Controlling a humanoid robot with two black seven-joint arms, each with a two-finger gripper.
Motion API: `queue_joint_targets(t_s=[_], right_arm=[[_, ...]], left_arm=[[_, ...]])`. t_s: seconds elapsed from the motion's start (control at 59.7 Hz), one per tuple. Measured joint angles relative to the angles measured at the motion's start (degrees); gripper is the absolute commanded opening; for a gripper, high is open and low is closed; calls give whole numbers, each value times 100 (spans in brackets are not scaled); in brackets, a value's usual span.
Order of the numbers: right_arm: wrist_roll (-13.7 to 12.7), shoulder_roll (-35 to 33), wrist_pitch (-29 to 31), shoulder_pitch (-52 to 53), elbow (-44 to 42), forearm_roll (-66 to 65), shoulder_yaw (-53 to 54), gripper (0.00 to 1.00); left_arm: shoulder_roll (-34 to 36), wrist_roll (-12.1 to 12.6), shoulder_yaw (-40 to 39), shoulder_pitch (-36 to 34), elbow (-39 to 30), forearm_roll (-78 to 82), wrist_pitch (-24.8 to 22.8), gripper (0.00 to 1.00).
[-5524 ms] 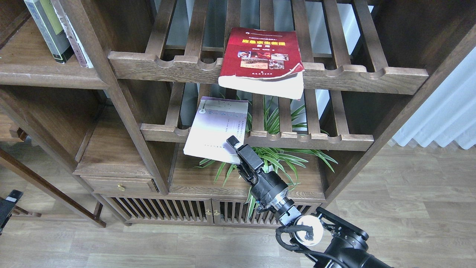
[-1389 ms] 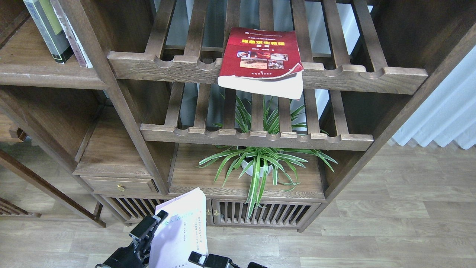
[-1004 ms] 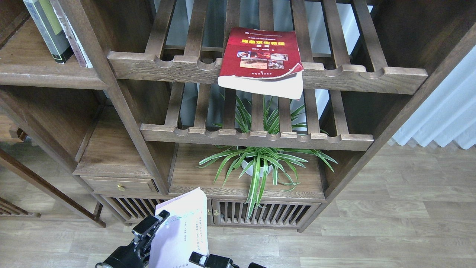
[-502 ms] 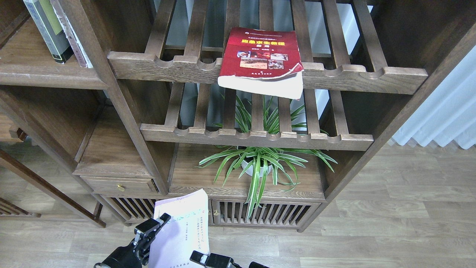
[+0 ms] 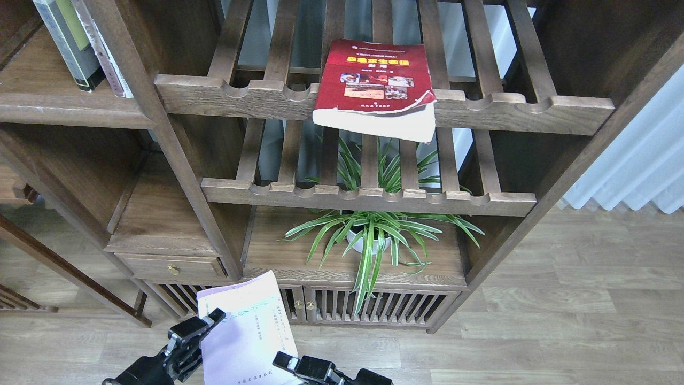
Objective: Organize books on shelf
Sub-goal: 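Hand the white book from the right gripper to the left gripper, then carry the white book with the left gripper onto the side shelf section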
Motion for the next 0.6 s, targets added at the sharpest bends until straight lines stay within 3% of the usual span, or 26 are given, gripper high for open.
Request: queue_joint_targets(t_s=[0.05, 0.1, 0.117, 0.134, 0.234, 0.285, 0.435, 0.603], right_arm=[[3, 0, 0, 2, 0, 1, 3, 19], [3, 0, 0, 2, 3, 1, 3, 43], [4, 0, 0, 2, 6, 1, 4, 62], [7, 0, 0, 2, 12, 1, 3, 73], [31, -10, 0, 0, 36, -57, 3, 84], [39, -24, -1, -7, 37, -123, 1, 97], [53, -7, -1, -21, 56, -243, -27, 99], [60, -2, -1, -27, 44, -256, -37, 99]], left_arm=[[58, 0, 0, 0, -19, 1, 0, 24], [118, 0, 0, 0, -43, 2, 0, 24], [133, 0, 0, 0, -53, 2, 0, 24], [150, 0, 0, 0, -64, 3, 0, 24], [320, -35, -65, 10, -199, -1, 12, 24], [464, -95, -290, 57, -339, -16, 23, 22], [893, -197, -798, 309, -930, -10, 8, 21], [1437, -217, -1641, 585, -1142, 3, 3, 22]])
